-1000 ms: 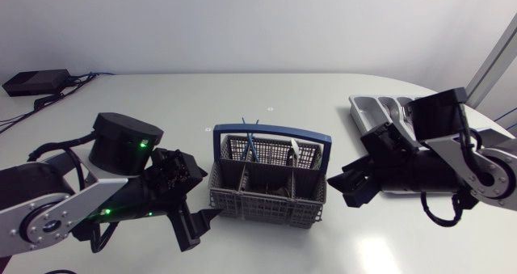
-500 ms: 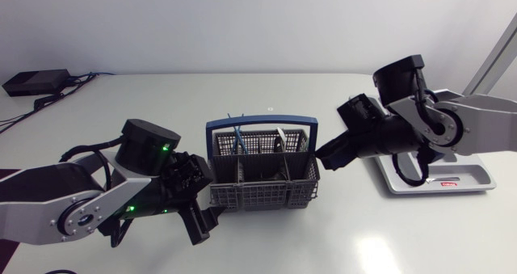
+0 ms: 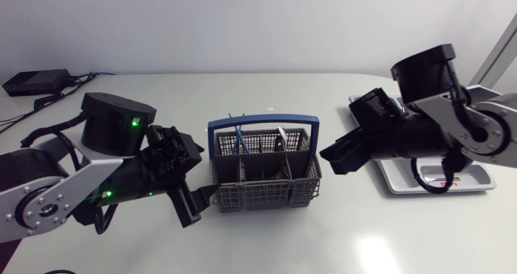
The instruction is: Unload the cutlery basket into the drawer organizer.
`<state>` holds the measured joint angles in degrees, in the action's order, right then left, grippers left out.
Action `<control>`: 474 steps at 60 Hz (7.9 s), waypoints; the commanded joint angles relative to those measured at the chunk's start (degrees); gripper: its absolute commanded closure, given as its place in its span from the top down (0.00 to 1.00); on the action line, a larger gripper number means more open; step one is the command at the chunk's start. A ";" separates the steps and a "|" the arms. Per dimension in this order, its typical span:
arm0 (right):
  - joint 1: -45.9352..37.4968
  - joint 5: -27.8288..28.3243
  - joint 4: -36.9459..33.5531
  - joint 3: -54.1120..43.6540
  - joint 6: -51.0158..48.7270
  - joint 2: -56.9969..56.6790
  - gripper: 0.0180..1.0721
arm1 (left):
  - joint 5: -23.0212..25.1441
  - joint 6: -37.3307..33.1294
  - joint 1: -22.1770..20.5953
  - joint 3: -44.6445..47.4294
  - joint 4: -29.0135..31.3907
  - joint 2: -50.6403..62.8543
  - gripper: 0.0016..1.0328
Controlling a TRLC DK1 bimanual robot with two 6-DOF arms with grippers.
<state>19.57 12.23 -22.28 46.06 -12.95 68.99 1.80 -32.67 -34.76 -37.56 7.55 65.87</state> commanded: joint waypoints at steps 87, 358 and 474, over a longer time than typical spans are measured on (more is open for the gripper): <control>21.82 -13.72 -9.36 12.56 10.14 17.41 0.21 | -1.63 0.94 -4.35 -0.23 1.94 0.23 0.93; 23.23 -12.05 -4.35 3.33 3.72 -3.16 0.63 | 10.33 4.98 -7.60 -13.06 11.26 6.91 0.46; 14.00 7.90 -7.60 15.90 17.08 22.50 0.13 | -1.72 2.61 -13.58 2.58 -2.01 -3.11 0.51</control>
<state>32.69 19.73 -29.30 60.86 3.25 89.76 0.69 -28.58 -47.81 -36.56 6.04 63.53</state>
